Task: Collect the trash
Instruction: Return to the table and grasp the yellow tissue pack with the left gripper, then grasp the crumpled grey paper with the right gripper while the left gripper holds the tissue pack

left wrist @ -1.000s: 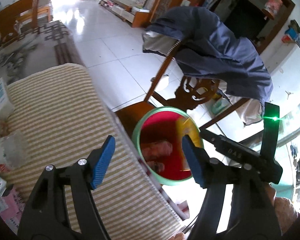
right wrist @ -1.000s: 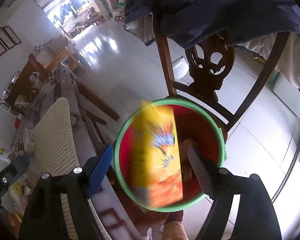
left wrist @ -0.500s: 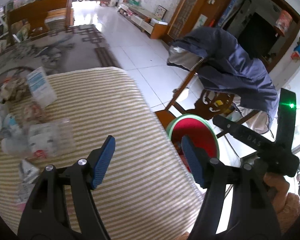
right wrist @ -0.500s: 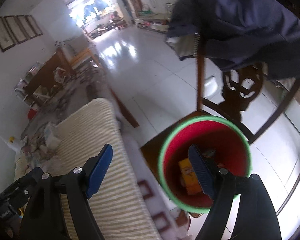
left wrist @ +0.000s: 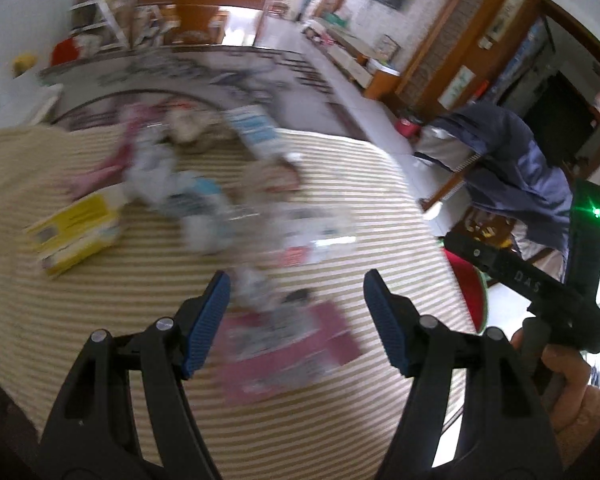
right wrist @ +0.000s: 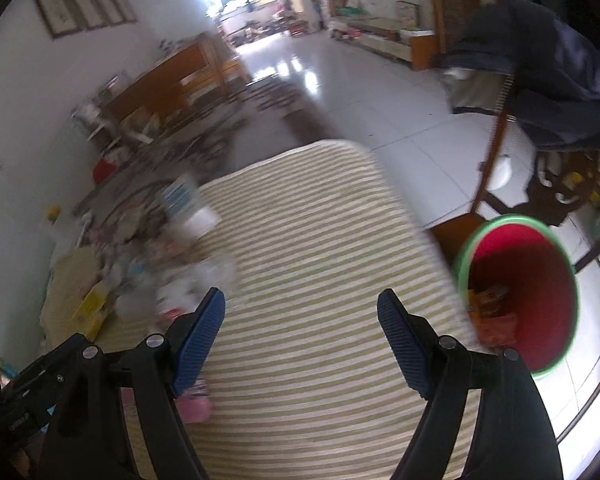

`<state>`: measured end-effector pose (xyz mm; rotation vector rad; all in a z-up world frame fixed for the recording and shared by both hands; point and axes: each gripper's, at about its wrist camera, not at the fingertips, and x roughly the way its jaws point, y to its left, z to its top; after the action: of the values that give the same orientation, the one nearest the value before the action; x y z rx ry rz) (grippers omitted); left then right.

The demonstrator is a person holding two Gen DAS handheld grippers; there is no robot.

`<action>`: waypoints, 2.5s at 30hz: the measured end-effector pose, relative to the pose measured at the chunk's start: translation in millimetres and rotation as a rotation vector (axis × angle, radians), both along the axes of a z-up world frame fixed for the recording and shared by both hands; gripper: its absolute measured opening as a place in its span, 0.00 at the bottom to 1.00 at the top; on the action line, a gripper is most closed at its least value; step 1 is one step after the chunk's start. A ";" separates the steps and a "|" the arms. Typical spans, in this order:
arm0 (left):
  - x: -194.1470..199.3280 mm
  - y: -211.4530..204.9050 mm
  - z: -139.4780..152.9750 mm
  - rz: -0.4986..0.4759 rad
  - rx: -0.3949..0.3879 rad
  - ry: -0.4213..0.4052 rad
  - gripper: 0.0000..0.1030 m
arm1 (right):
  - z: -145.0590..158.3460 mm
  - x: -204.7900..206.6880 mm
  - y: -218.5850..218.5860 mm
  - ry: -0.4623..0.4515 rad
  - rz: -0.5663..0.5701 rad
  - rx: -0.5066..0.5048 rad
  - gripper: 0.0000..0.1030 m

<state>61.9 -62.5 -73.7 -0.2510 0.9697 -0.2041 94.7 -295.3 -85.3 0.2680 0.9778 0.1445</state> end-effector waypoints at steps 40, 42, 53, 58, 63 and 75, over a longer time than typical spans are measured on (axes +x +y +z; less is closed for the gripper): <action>72.5 132.5 -79.1 -0.138 0.363 0.146 0.43 | 4.0 -34.9 111.7 0.014 0.051 -0.035 0.74; 67.5 131.1 -71.1 -0.120 0.362 0.122 0.35 | 2.8 -33.7 113.5 0.018 0.056 -0.034 0.74; 6.5 156.9 -41.2 0.036 0.093 0.101 0.29 | 2.6 6.0 159.2 0.007 0.191 -0.052 0.74; -9.9 162.2 -35.6 0.087 0.009 0.109 0.26 | -3.0 51.5 216.1 -0.008 0.331 -0.110 0.74; -15.0 170.1 -32.5 0.119 -0.024 0.110 0.26 | -31.7 84.2 260.7 0.038 0.426 -0.199 0.74; -13.1 182.4 -38.8 0.152 -0.078 0.129 0.31 | -47.9 102.6 278.8 0.062 0.453 -0.194 0.33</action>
<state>48.8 119.9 -112.6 -0.4119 1.0666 -0.0869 197.3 -16.5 -133.2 -0.1322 1.0945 0.4532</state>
